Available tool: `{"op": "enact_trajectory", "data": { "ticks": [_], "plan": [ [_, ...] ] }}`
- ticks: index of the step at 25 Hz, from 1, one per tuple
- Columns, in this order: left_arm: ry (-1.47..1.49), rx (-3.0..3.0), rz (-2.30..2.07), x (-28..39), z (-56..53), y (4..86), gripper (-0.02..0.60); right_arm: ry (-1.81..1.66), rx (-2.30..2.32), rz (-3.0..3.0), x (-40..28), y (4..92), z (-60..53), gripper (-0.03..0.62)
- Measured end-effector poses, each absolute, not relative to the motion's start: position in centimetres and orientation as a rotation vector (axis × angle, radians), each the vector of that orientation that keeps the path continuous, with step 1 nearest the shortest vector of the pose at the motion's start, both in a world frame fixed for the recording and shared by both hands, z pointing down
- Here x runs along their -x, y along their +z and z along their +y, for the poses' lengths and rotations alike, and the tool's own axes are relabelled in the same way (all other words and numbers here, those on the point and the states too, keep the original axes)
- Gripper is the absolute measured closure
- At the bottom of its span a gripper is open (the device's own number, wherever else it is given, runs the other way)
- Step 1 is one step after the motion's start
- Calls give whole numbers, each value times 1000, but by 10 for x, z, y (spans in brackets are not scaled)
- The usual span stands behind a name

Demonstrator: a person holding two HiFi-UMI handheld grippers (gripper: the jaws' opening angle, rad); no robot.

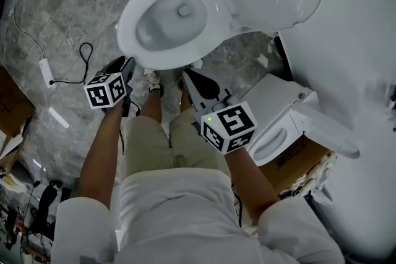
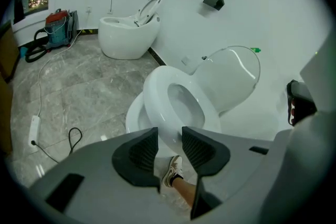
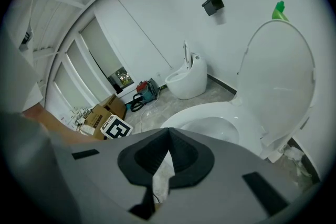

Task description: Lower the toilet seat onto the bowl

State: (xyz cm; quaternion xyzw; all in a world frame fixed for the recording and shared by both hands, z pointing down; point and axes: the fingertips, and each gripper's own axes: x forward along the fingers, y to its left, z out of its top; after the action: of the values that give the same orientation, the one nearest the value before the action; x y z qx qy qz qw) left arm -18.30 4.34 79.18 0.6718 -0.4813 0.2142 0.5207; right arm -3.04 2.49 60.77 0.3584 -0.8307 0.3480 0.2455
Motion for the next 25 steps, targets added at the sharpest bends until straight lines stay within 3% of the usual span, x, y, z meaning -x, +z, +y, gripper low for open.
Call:
{"op": "enact_trajectory", "data": {
  "ticks": [25],
  "plan": [
    [793,-1486,-1025,198,51,926,449,1021,-849,-2244,62,723,11,595]
  ]
}}
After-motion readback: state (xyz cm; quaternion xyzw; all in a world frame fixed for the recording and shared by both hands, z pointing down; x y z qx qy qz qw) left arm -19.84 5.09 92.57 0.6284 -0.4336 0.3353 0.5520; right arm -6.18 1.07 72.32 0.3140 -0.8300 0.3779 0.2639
